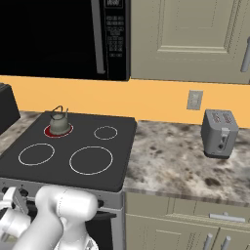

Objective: Lower the heat of the kettle.

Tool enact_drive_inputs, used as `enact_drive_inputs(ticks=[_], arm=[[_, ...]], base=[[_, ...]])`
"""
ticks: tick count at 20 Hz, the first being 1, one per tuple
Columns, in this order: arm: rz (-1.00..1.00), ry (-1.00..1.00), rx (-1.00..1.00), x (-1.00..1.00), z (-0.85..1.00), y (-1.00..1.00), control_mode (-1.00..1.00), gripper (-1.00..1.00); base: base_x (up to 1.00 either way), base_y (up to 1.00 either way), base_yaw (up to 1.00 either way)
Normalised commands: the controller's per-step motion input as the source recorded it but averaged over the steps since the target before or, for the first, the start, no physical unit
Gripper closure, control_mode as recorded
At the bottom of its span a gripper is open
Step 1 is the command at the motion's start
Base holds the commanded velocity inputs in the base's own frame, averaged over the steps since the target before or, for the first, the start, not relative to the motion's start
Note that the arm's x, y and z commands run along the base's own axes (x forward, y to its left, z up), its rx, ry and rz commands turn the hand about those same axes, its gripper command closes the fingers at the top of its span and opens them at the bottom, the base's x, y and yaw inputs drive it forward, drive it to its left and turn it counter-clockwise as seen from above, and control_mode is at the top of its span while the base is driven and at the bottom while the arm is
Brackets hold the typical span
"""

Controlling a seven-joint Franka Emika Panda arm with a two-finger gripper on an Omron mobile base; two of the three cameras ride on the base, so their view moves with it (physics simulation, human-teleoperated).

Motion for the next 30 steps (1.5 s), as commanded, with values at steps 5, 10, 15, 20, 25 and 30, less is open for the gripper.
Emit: enact_drive_inputs(ticks=[5, 10, 15, 20, 25, 30], arm=[[0.02, -0.02, 0.0, 0.05, -0.09, 0.02, -1.0, -1.0], [0.01, -0.01, 0.0, 0.09, -0.01, 0.09, -1.0, -1.0], [0.0, 0.0, 0.0, 0.15, 0.0, 0.13, -1.0, 1.0], [0.0, 0.0, 0.0, 0.22, 0.0, 0.16, -1.0, 1.0], [0.0, 0.0, 0.0, 0.3, 0.0, 0.13, -1.0, 1.0], [0.01, 0.0, 0.01, 0.34, 0.04, 0.06, -1.0, 1.0]], base=[[0.0, 0.0, 0.0], [0.0, 0.0, 0.0], [0.0, 0.0, 0.0], [0.0, 0.0, 0.0], [0.0, 0.0, 0.0], [0.0, 0.0, 0.0]])
